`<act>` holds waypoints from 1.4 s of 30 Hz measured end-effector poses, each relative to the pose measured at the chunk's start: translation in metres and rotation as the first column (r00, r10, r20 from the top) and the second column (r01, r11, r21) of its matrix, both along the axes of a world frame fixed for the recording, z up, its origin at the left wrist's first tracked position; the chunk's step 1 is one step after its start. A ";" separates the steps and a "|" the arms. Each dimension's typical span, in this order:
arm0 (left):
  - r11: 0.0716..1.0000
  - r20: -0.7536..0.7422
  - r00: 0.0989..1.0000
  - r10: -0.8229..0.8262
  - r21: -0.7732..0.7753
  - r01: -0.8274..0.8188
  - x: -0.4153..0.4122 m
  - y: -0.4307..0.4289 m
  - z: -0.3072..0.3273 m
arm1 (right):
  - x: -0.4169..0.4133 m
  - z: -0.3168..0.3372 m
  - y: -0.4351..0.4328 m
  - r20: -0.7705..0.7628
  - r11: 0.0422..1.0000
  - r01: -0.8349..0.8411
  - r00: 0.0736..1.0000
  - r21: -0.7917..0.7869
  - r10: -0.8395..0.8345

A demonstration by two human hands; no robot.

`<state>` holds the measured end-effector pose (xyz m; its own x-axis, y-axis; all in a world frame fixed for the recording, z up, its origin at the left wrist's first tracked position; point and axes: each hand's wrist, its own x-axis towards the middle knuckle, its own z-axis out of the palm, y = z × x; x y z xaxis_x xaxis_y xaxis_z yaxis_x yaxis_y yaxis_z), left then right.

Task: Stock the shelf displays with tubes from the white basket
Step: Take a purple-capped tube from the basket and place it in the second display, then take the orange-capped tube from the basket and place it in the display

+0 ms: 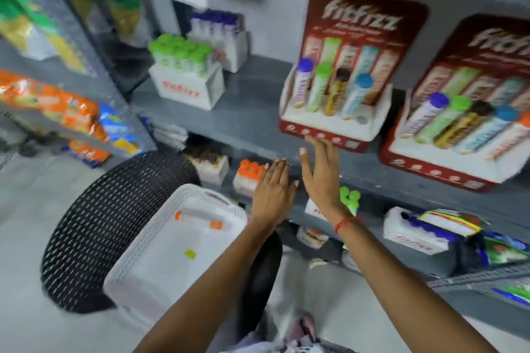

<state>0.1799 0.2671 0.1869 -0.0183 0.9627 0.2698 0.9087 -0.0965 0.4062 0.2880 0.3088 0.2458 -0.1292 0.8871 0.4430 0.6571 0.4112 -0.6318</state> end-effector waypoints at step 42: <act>0.482 -0.305 0.629 0.715 -0.436 -0.760 -0.172 -0.213 -0.143 | -0.184 -0.131 -0.029 0.038 0.633 -0.468 0.785 -0.617 0.618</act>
